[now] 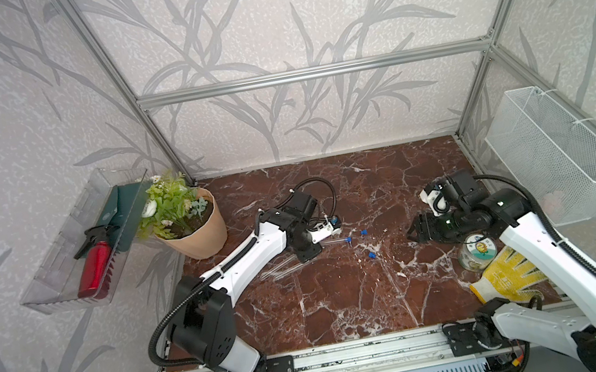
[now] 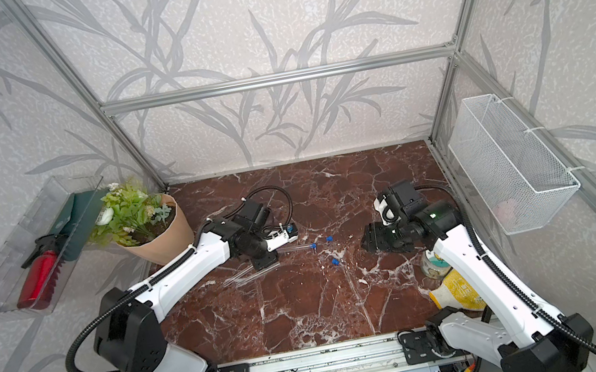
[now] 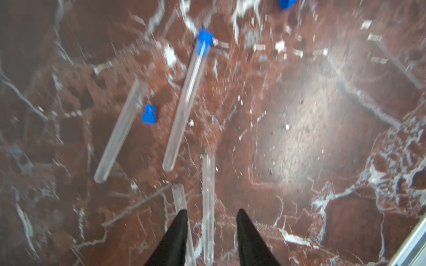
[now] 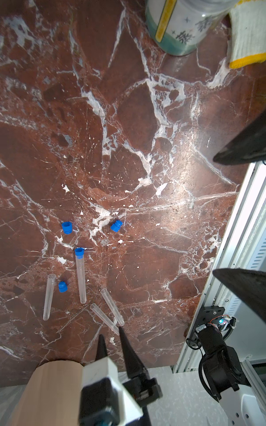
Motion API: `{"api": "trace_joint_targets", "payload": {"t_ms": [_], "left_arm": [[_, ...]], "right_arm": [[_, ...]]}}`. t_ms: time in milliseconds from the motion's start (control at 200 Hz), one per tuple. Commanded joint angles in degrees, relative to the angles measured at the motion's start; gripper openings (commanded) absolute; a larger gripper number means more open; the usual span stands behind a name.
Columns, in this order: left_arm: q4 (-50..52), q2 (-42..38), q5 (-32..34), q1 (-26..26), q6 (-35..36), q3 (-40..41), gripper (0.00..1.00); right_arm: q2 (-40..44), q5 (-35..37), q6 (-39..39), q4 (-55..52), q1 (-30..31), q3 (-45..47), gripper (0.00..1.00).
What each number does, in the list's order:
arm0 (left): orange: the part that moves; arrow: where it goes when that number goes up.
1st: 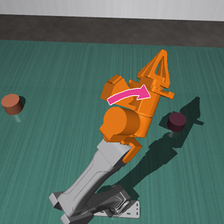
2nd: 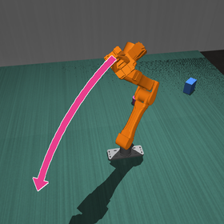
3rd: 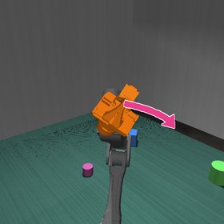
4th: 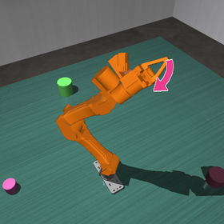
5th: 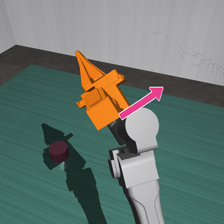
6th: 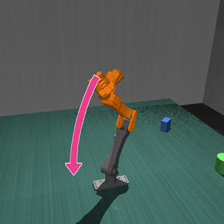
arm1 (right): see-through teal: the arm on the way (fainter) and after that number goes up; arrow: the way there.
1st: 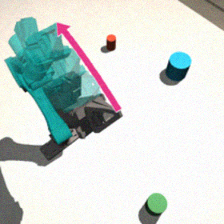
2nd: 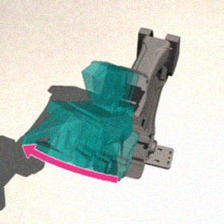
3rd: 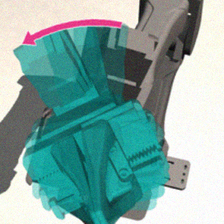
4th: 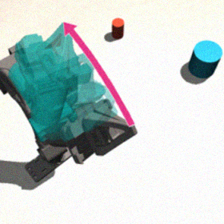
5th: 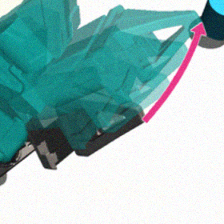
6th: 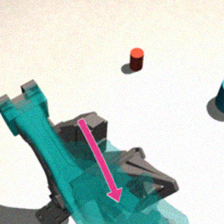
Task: Insert stoppers into test tubes
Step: Pick up the test tube at the center of the board.
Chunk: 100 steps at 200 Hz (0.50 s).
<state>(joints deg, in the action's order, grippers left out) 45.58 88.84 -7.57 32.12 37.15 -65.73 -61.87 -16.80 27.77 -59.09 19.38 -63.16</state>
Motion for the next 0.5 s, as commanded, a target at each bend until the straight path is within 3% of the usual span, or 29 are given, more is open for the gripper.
{"api": "trace_joint_targets", "payload": {"t_ms": [0,135,495], "left_arm": [[-4.6,-2.6,1.5,-1.5,-3.3,6.1,0.41],[-8.1,-3.1,1.1,-3.5,-1.5,9.8,0.44],[-10.5,3.1,0.4,-5.8,3.1,8.6,0.44]], "right_arm": [[-0.1,-1.1,-0.1,0.9,-0.3,0.1,0.69],[-0.7,-0.9,-1.2,0.7,-0.2,-0.5,0.69],[-0.8,-0.1,-2.6,-1.1,-0.3,-2.1,0.69]]}}
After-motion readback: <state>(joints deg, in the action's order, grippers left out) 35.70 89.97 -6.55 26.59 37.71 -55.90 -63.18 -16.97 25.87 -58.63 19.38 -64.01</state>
